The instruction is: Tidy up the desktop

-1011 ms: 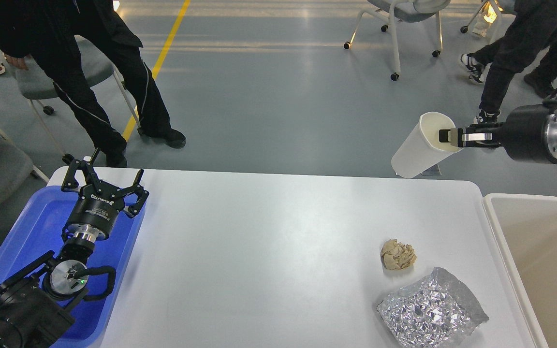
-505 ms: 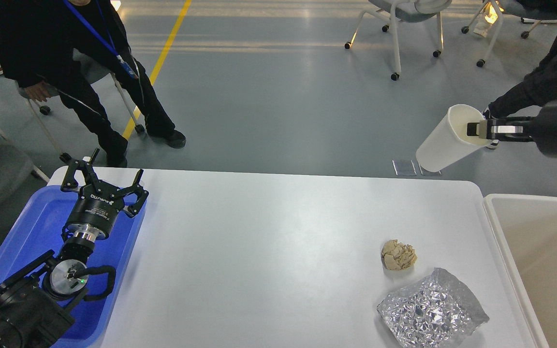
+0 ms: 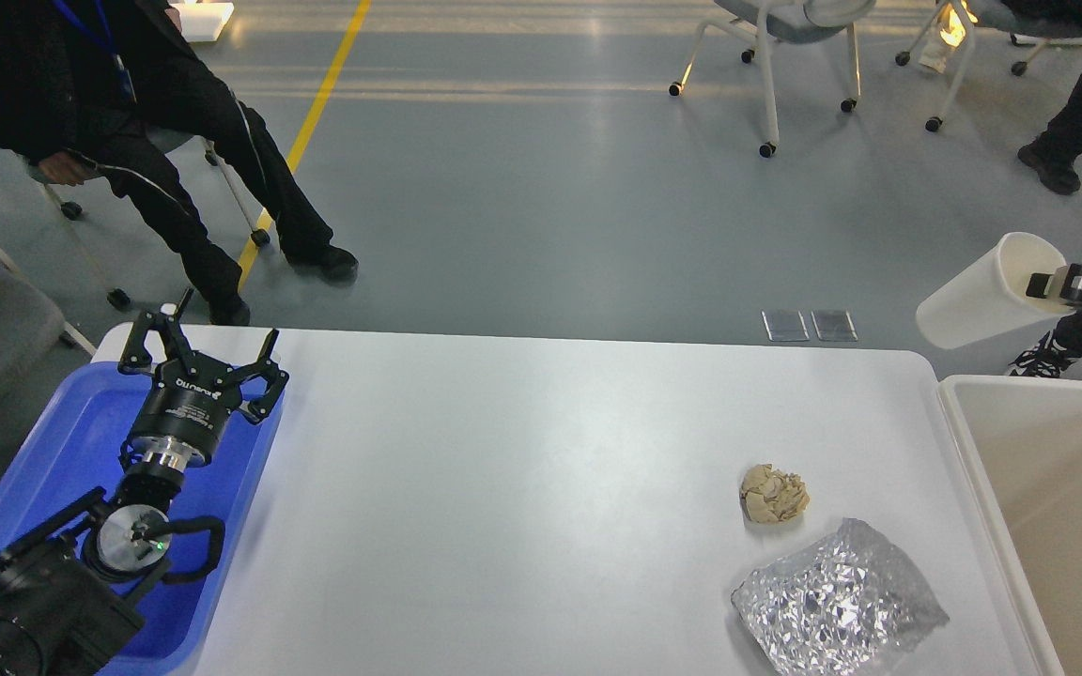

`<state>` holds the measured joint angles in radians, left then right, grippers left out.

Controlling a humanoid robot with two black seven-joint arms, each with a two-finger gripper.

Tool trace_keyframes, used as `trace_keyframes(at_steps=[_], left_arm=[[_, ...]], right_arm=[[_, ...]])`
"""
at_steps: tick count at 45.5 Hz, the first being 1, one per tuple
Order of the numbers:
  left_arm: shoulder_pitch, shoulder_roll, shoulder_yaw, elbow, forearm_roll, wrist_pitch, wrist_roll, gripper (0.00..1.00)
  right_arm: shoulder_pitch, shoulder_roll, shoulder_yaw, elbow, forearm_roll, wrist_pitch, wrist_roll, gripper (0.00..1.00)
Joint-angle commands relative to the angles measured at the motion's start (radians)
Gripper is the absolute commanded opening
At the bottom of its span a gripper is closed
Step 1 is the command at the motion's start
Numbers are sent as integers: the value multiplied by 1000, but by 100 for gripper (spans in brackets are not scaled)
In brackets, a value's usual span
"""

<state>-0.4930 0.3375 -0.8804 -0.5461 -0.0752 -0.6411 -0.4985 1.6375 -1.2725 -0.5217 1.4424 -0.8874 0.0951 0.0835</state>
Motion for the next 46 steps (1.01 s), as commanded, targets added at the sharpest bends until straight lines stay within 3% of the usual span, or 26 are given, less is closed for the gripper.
trace_keyframes(at_steps=[1,12,28,46], left_arm=[[1,0,0,0,0,0,0,100],[1,0,0,0,0,1,0,100],[-1,0,0,0,0,1,0,100],[-1,0,0,0,0,1,0,100]], right_arm=[[-128,-24,5,-77,166,-104,2,0],[-245,-19,6,-161,352,-172,9,0],[-449,36,81,-358,573,-173,30,0],[-926,281,505,-740,711,-169,61,0]])
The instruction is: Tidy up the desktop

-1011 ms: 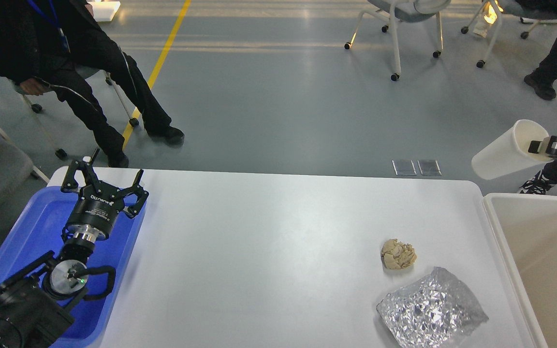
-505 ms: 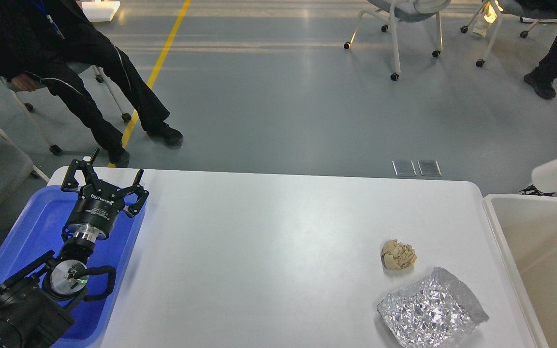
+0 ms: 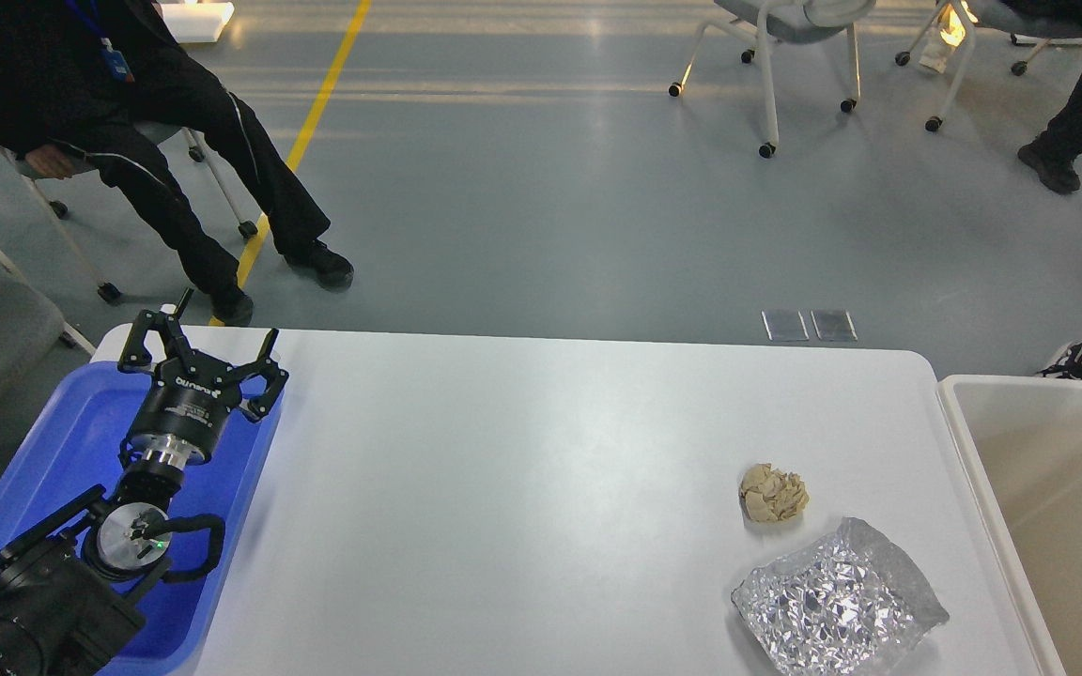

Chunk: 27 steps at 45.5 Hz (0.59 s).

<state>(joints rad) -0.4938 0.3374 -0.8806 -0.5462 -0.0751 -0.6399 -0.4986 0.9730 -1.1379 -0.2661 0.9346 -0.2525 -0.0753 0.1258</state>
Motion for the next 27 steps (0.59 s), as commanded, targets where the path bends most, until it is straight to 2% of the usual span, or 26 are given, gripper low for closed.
trace_keyframes(at_steps=[1,8,15,27], left_arm=[[0,0,0,0,0,-1,0,100],[0,0,0,0,0,-1,0,100],[0,0,0,0,0,0,0,100],[0,0,0,0,0,0,0,100]], right_arm=[[-278,162,274,-250,76,5,18,0],[-366,292,369,-440,76,8,18,0],[-393,444,378,-637,78,14,17,0],[-427,604,387,-858,116,11,1,0]])
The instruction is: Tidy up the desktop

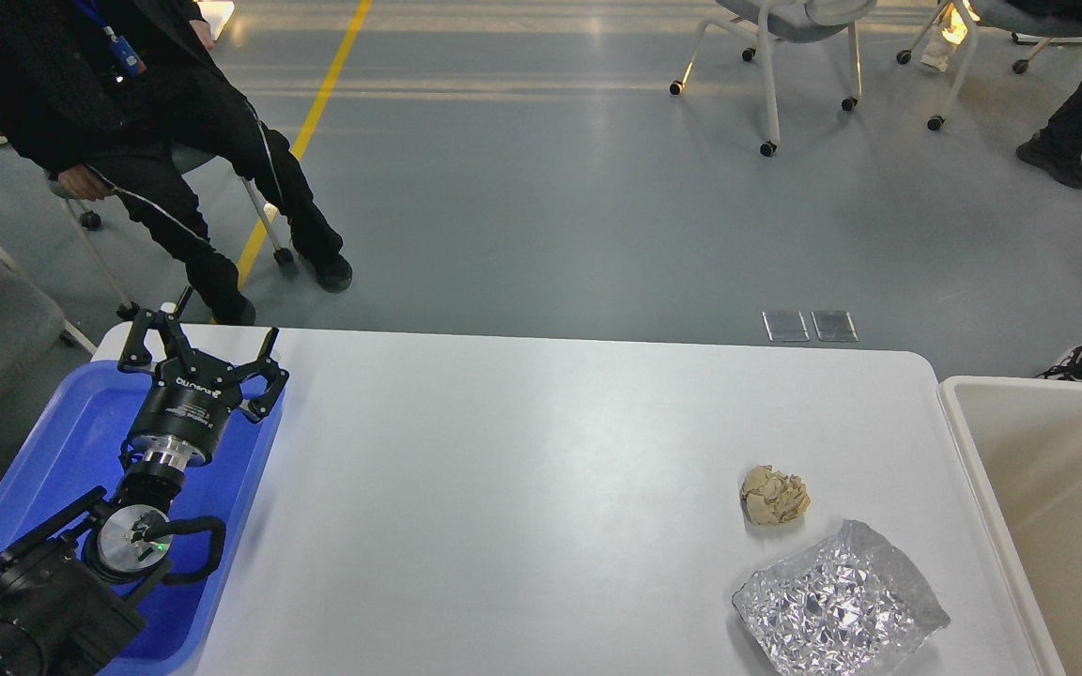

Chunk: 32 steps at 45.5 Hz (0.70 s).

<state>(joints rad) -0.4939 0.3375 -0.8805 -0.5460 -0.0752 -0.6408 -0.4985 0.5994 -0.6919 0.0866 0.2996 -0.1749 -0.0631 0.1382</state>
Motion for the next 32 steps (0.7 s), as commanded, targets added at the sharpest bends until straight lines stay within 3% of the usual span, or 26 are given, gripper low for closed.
trace_keyframes(at_steps=[1,10,32], left_arm=[[0,0,0,0,0,1,0,100],[0,0,0,0,0,0,0,100],[0,0,0,0,0,1,0,100]], right_arm=[[-56,169,35,-238,43,-4,-14,0],[-90,216,35,-295,87,-14,-32,0],[-95,207,62,-295,106,-10,-35,1]])
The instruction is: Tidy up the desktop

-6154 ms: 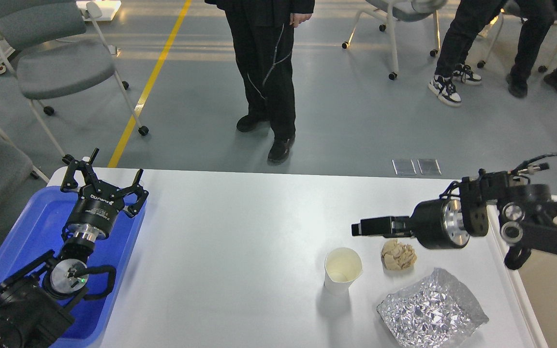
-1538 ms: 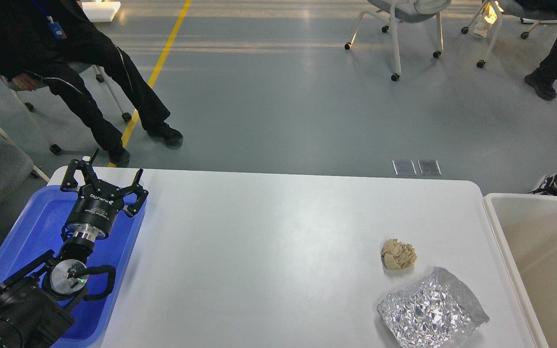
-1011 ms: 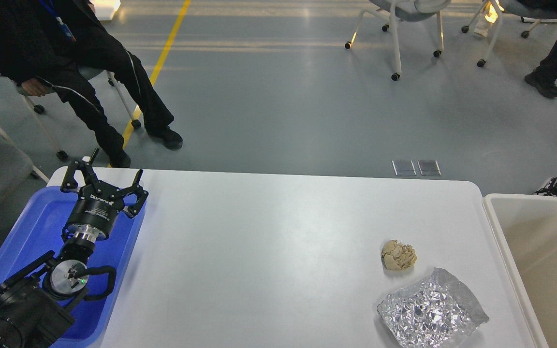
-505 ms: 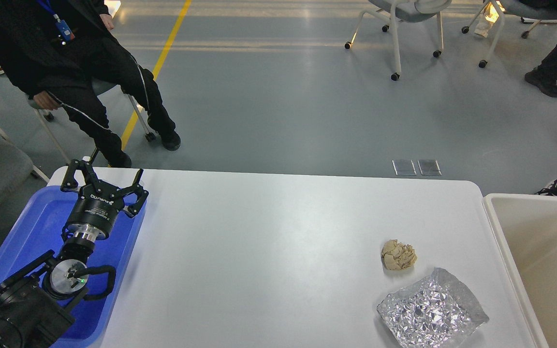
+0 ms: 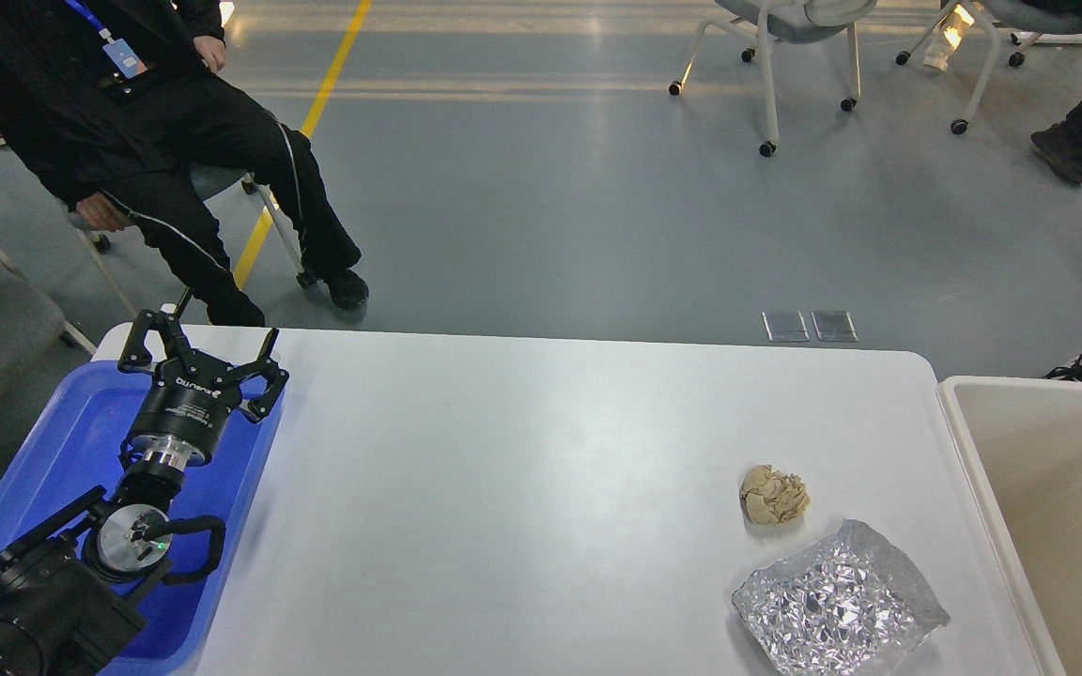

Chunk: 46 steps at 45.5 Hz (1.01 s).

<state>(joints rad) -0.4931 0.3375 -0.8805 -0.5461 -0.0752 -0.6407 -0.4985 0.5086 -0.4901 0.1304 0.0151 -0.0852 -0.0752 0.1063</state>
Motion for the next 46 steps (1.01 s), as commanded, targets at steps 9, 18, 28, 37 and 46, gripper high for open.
trace_keyframes(at_steps=[9,18,28,37,46], left_arm=[[-1,0,0,0,0,0,0,100],[-1,0,0,0,0,0,0,100],[-1,0,2,0,2,0,0,100],[-1,0,2,0,2,0,0,100],[-1,0,2,-2,2,0,0,100]], right_arm=[[2,7,57,-9,50,11,-34,57],[7,5,64,-9,55,14,-53,100],[8,5,66,-9,55,14,-51,100],[8,5,69,-9,56,12,-51,100],[11,7,143,-7,56,12,-51,100]])
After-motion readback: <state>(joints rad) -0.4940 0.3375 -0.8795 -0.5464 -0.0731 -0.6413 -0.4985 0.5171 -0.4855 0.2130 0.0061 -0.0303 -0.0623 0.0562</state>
